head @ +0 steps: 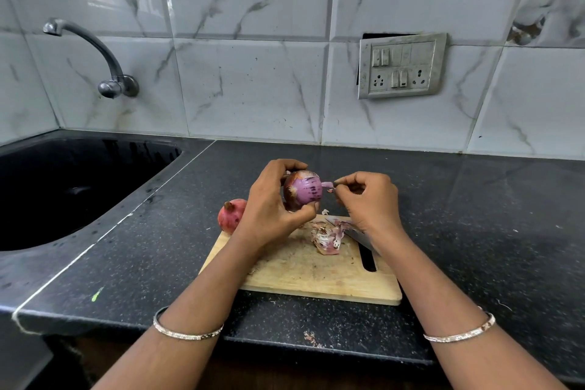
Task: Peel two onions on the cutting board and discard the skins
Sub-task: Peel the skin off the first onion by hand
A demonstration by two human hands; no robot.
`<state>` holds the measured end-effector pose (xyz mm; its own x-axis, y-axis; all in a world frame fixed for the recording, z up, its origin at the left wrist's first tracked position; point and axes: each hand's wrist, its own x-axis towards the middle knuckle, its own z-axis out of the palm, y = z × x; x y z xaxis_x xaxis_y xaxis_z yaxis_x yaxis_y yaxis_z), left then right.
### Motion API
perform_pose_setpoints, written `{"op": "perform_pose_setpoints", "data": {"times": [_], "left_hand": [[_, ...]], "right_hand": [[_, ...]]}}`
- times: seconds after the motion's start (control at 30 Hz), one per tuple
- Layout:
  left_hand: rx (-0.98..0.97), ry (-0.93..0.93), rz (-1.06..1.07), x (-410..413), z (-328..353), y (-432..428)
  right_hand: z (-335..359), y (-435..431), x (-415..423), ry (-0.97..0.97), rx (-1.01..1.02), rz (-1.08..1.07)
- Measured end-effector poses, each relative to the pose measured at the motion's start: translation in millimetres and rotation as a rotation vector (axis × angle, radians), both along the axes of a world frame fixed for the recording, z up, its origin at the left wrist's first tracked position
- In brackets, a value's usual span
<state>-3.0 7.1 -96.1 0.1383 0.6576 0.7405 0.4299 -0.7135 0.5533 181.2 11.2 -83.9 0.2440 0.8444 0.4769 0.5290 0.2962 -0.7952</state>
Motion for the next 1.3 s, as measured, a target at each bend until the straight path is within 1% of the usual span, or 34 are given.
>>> {"op": "perform_pose_setpoints", "data": {"times": [0.1, 0.2, 0.3, 0.43, 0.53, 0.67, 0.73, 0.87, 1.0, 1.1, 1.2, 1.3], "left_hand": [[0.010, 0.026, 0.011, 0, -1, 0], [0.020, 0.039, 0.014, 0, -1, 0], [0.025, 0.035, 0.026, 0, -2, 1], [0.032, 0.023, 0.034, -1, -2, 2], [0.030, 0.031, 0.039, -1, -2, 2], [0.034, 0.035, 0.040, -1, -2, 2], [0.032, 0.042, 0.034, -1, -1, 0], [0.058, 0.075, 0.000, 4, -1, -2], [0.104, 0.099, 0.010, 3, 1, -2], [0.118, 0.077, 0.029, 0, 2, -1], [0.097, 0.104, 0.028, 1, 1, -1], [0.083, 0.132, 0.035, 0, 1, 0]], "right_hand": [[5, -6, -3, 0.053, 0.033, 0.147], [9, -10, -5, 0.018, 0.034, 0.272], [9, -12, -5, 0.012, 0.030, 0.299], [9, -13, -4, 0.066, 0.030, 0.370], [7, -12, -5, 0.084, 0.052, 0.349], [4, -5, -3, 0.156, 0.045, 0.321], [2, -1, -1, 0.110, 0.046, 0.254], [-2, 0, -5, -0.139, 0.044, 0.076], [-6, 6, -6, -0.259, 0.041, -0.028], [-6, 8, 6, -0.283, -0.014, -0.118], [-4, -1, 3, -0.342, 0.051, -0.015], [-1, -8, -5, -0.291, 0.092, 0.096]]}}
